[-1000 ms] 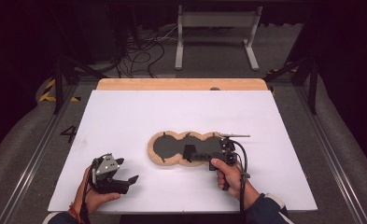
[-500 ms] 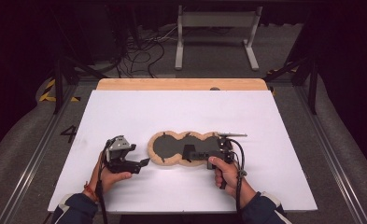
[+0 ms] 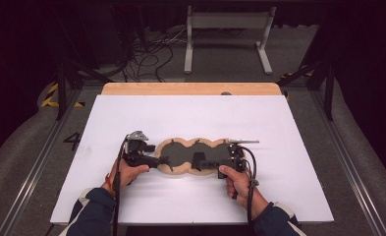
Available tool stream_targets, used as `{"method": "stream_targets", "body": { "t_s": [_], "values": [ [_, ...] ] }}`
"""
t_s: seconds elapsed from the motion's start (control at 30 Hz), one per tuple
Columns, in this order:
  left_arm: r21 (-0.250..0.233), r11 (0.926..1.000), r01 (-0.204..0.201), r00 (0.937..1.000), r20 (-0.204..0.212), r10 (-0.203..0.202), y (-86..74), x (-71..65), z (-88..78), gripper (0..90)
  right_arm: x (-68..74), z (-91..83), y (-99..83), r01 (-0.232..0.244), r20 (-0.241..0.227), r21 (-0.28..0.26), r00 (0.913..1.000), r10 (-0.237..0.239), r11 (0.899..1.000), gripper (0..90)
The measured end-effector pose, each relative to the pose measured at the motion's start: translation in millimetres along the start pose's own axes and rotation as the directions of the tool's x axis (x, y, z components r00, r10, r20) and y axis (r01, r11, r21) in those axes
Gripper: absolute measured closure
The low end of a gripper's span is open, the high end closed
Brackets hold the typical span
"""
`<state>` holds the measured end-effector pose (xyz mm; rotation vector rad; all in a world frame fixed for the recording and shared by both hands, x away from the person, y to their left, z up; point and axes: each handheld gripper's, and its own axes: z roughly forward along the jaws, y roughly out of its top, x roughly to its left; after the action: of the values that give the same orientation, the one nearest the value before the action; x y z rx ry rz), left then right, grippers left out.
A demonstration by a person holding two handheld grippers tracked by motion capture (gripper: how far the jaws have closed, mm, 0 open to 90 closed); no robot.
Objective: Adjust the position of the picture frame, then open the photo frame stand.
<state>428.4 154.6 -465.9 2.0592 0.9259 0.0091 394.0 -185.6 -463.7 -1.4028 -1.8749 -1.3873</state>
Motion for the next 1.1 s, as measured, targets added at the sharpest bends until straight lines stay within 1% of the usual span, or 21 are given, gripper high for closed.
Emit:
{"method": "stream_targets", "body": {
  "t_s": [0.07,0.23,0.3,0.4,0.43,0.47,0.5,0.63,0.7,0.77,0.8,0.87,0.9,1.0,1.03,1.1],
  "values": [
    [0.002,1.0,0.004,1.0,0.006,-0.004,1.4,-1.5,1.9,15.9,1.1,0.1,0.3,0.012,0.003,0.005,0.9999,-0.012,1.0,62.2],
    [-0.003,1.0,-0.006,0.9995,0.032,0.006,2.5,-0.5,4.0,17.8,1.2,0.3,0.7,0.047,0.004,0.009,0.9989,-0.047,0.999,62.1],
    [-0.006,1.0,-0.004,0.9992,0.041,0.004,2.4,-0.4,4.5,19.0,1.1,0.4,0.6,0.053,0.005,0.01,0.9986,-0.053,0.999,62.1],
    [-0.007,0.9999,-0.014,0.9989,0.045,0.014,2.6,-0.4,4.8,19.6,2.9,0.3,0.8,0.062,0.013,0.014,0.998,-0.062,0.998,62.0],
    [-0.007,0.9999,-0.009,0.999,0.045,0.009,2.5,-0.5,4.5,20.0,3.0,0.4,0.9,0.064,0.013,0.015,0.9979,-0.064,0.998,62.0],
    [-0.006,1.0,0.007,0.9987,0.051,-0.007,2.0,-0.7,3.9,20.6,3.0,0.3,0.8,0.072,0.016,0.018,0.9972,-0.073,0.997,61.9],
    [-0.008,1.0,0.002,0.9986,0.052,-0.001,1.9,0.6,3.5,21.5,3.8,0.2,0.7,0.074,0.018,0.019,0.9971,-0.074,0.997,61.8],
    [-0.02,0.9998,0.006,0.9985,0.055,-0.005,1.6,1.1,2.5,22.7,5.2,0.1,0.3,0.092,0.024,0.023,0.9954,-0.092,0.995,61.7],
    [-0.027,0.9995,0.014,0.9984,0.055,-0.013,1.4,0.9,1.8,23.2,5.1,0.0,0.1,0.103,0.025,0.024,0.9943,-0.103,0.994,61.6],
    [-0.032,0.9993,0.019,0.9977,0.065,-0.017,1.2,1.1,0.9,23.3,6.4,0.0,0.1,0.111,0.03,0.027,0.9933,-0.111,0.994,61.5],
    [-0.037,0.9989,0.029,0.9974,0.067,-0.026,0.9,1.3,0.5,23.3,6.7,-0.2,-0.1,0.117,0.031,0.03,0.9926,-0.118,0.993,61.5],
    [-0.041,0.9988,0.029,0.9973,0.069,-0.026,0.7,2.0,-0.1,24.0,6.9,-0.2,-0.1,0.123,0.032,0.031,0.9917,-0.124,0.992,61.5],
    [-0.052,0.9977,0.044,0.9958,0.082,-0.039,-0.2,2.7,-1.0,24.0,7.9,-0.3,0.0,0.135,0.036,0.037,0.99,-0.136,0.99,61.5],
    [-0.054,0.9977,0.042,0.9955,0.088,-0.037,-0.4,3.8,-2.2,24.2,8.1,-0.2,0.3,0.142,0.036,0.038,0.989,-0.143,0.989,61.5],
    [-0.057,0.9972,0.049,0.9947,0.094,-0.043,-0.6,4.0,-2.2,24.6,7.7,-0.2,0.2,0.152,0.032,0.038,0.9877,-0.153,0.988,61.6],
    [-0.059,0.9973,0.044,0.995,0.092,-0.038,-0.3,3.8,-2.1,24.8,7.5,-0.3,0.1,0.168,0.031,0.04,0.9851,-0.169,0.985,61.6]
  ]
}}
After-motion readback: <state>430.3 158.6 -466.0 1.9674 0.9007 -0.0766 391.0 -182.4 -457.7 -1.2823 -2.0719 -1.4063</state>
